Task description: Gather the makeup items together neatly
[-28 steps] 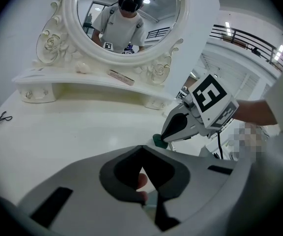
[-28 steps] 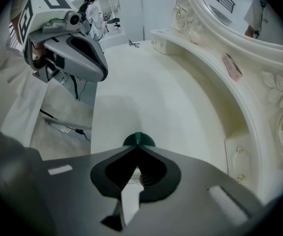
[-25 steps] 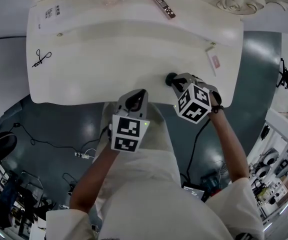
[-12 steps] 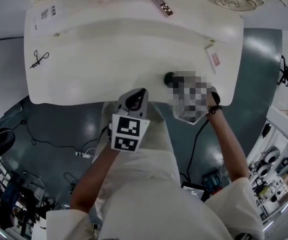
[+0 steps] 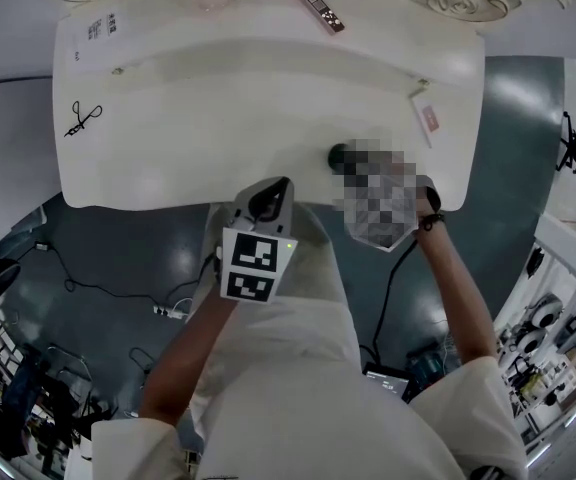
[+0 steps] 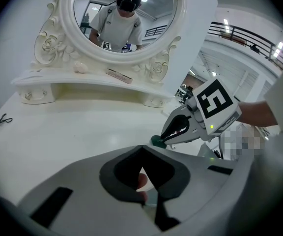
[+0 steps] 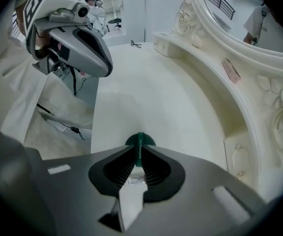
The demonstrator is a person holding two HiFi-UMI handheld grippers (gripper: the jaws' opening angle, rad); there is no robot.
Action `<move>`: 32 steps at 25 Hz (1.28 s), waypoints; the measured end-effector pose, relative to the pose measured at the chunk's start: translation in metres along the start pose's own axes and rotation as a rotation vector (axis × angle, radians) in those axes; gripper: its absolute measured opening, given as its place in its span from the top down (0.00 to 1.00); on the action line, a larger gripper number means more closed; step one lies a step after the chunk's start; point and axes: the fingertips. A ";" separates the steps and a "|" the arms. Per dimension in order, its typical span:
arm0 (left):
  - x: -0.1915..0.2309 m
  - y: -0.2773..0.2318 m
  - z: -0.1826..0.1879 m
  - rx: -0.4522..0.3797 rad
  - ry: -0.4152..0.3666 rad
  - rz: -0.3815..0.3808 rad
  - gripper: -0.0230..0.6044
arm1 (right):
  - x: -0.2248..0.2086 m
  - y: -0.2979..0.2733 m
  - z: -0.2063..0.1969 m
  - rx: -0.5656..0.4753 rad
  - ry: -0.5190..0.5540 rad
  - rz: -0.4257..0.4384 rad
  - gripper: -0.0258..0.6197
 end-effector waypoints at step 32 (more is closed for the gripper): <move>-0.006 0.004 0.005 -0.011 -0.014 0.005 0.97 | 0.001 0.011 -0.018 0.006 -0.009 -0.023 0.89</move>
Point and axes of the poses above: the fingertips, and each gripper's own axes: y backward along the fingers, x to its left, z out of its top, and after that the axes turned 4 degrees about -z, right-handed
